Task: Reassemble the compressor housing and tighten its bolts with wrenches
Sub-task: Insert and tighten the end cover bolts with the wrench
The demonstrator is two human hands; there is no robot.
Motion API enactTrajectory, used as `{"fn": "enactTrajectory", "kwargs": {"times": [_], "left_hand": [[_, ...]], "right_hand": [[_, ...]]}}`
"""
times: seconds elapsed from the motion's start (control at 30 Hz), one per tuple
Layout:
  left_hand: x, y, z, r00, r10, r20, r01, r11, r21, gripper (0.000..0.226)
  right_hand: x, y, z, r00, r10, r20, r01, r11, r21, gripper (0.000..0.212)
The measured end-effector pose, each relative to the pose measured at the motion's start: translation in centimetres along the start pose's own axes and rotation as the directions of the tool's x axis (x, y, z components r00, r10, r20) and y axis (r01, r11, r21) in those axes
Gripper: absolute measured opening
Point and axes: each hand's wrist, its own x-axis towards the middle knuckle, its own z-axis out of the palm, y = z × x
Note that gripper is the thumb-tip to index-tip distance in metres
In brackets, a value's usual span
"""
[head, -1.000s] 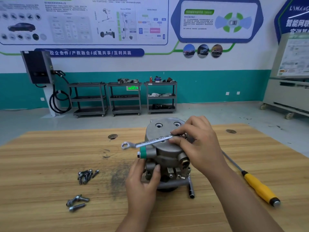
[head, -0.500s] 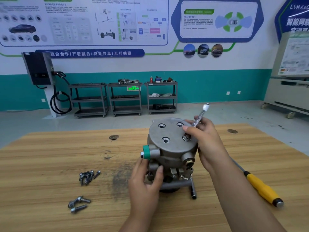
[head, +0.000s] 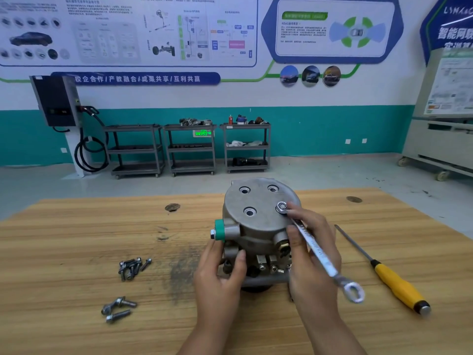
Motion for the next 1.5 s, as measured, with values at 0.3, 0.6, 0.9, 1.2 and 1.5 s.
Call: {"fn": "enactTrajectory", "kwargs": {"times": [0.3, 0.6, 0.9, 1.2, 1.5], "left_hand": [[0.0, -0.6, -0.1, 0.999, -0.042, -0.019, 0.041, 0.998, -0.052, 0.014], [0.2, -0.3, 0.0, 0.998, 0.052, -0.027, -0.052, 0.999, 0.013, 0.021], [0.1, -0.8, 0.0, 0.999, 0.042, -0.028, -0.042, 0.999, 0.011, 0.021], [-0.1, 0.0, 0.2, 1.0, 0.007, -0.005, -0.007, 0.998, 0.056, 0.038], [0.0, 0.1, 0.1, 1.0, -0.003, -0.006, 0.003, 1.0, 0.026, 0.032]], "right_hand": [[2.6, -1.1, -1.2, 0.916, -0.209, 0.343, 0.308, 0.914, -0.265, 0.027], [6.4, -1.2, 0.6, 0.904, -0.025, 0.426, 0.209, 0.897, -0.39, 0.015], [7.2, 1.1, 1.0, 0.88, 0.432, 0.197, -0.31, 0.837, -0.45, 0.041], [3.7, 0.3, 0.3, 0.852, 0.524, 0.017, -0.414, 0.652, 0.636, 0.018], [-0.6, 0.0, -1.7, 0.984, -0.079, 0.161, 0.097, 0.989, -0.112, 0.036]]}}
